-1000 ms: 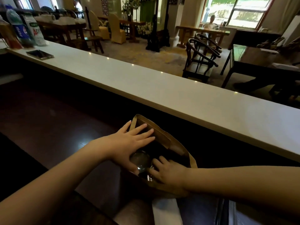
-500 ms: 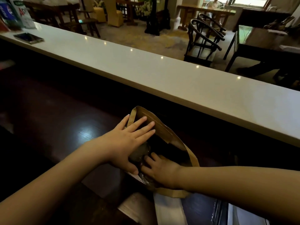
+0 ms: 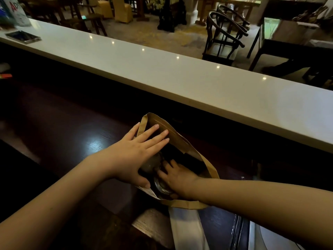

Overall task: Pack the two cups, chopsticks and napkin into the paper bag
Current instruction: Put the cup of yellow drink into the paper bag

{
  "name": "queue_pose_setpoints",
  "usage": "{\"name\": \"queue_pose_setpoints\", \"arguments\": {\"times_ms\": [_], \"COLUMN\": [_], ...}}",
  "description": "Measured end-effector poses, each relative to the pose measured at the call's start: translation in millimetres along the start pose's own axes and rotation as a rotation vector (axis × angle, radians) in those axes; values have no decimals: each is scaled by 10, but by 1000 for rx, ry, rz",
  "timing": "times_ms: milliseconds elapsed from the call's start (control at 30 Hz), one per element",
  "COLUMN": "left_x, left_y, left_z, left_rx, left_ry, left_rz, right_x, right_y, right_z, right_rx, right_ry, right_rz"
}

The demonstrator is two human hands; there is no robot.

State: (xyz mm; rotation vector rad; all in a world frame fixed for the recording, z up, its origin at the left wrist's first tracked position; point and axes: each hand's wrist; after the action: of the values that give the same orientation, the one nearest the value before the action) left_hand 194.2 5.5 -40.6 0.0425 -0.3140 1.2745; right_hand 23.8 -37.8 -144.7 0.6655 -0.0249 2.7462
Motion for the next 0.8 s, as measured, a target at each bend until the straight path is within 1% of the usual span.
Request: {"name": "queue_pose_setpoints", "arguments": {"times_ms": [167, 633, 800], "left_x": [9, -10, -16], "left_y": [-8, -34, -53], "left_z": [16, 45, 51], "left_rx": [-8, -1, 2], "left_ry": [-14, -31, -34], "left_rz": [-1, -7, -11], "right_x": [-53, -23, -67], "right_y": [36, 8, 26], "right_z": [-5, 6, 10], "right_rx": [-64, -135, -48], "right_ry": [-22, -77, -80], "right_rz": [-50, -51, -37]}}
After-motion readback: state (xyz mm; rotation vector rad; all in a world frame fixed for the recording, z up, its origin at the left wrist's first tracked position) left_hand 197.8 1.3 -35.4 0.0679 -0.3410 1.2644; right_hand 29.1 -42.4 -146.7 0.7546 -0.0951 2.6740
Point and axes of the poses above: each hand's wrist, its own x-axis away from the middle knuckle, its own z-axis out of the back of the hand, y = z × x, and after that the axes turned 11 degrees about z, right-handed
